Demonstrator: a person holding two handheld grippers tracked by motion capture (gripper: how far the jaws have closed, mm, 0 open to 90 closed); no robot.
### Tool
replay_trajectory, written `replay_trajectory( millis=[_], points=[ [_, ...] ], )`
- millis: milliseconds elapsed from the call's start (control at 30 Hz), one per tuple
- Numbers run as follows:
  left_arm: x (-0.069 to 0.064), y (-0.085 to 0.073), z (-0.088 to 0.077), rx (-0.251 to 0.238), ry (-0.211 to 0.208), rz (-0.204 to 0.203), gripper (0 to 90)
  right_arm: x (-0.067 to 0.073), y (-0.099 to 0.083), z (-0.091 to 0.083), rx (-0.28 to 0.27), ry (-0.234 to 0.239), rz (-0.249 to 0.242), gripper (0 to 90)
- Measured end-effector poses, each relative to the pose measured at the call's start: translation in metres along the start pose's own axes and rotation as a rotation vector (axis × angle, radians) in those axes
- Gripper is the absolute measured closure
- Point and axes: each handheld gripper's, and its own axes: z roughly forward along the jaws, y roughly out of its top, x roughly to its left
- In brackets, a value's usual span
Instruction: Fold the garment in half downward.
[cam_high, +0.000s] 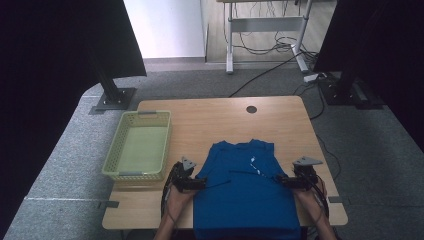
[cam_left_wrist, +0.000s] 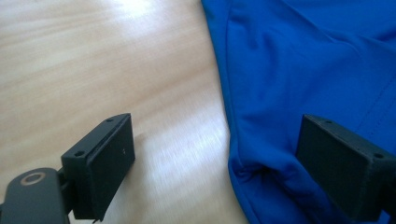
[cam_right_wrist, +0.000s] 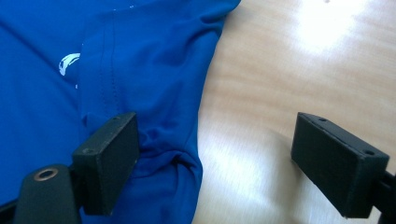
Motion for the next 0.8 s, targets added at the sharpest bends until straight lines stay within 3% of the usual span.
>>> replay_trajectory(
  millis=[100, 167, 233, 333, 467, 700, 800],
  points=[
    [-0.003, -0.003, -0.007, 0.027, -0.025, 0.021, 11.5, 0.003, -0.009, -0.009, 0.003, 0.021, -0.002, 14.7],
    [-0.004, 0.002, -0.009, 0.008, -0.015, 0.027, 12.0, 0.004, -0.009, -0.013, -0.002, 0.029, -0.004, 14.8],
    [-0.004, 0.011, -0.005, -0.013, -0.032, 0.004, 12.0, 0.003, -0.004, -0.014, -0.035, 0.028, 0.004, 14.7],
    [-0.003, 0.021, 0.009, -0.02, -0.032, -0.002, 11.6, 0.003, 0.009, -0.007, -0.046, 0.023, 0.007, 13.5],
    [-0.003, 0.02, 0.022, -0.011, -0.003, -0.004, 10.1, 0.004, 0.013, 0.012, 0.011, 0.009, -0.011, 12.0],
    [-0.006, 0.002, 0.004, -0.012, -0.007, 0.008, 11.2, 0.01, -0.002, -0.001, 0.007, 0.015, -0.013, 14.4],
    [-0.008, 0.004, -0.002, -0.006, -0.011, 0.029, 12.6, 0.012, -0.006, -0.007, 0.006, 0.03, -0.014, 13.8]
  ],
)
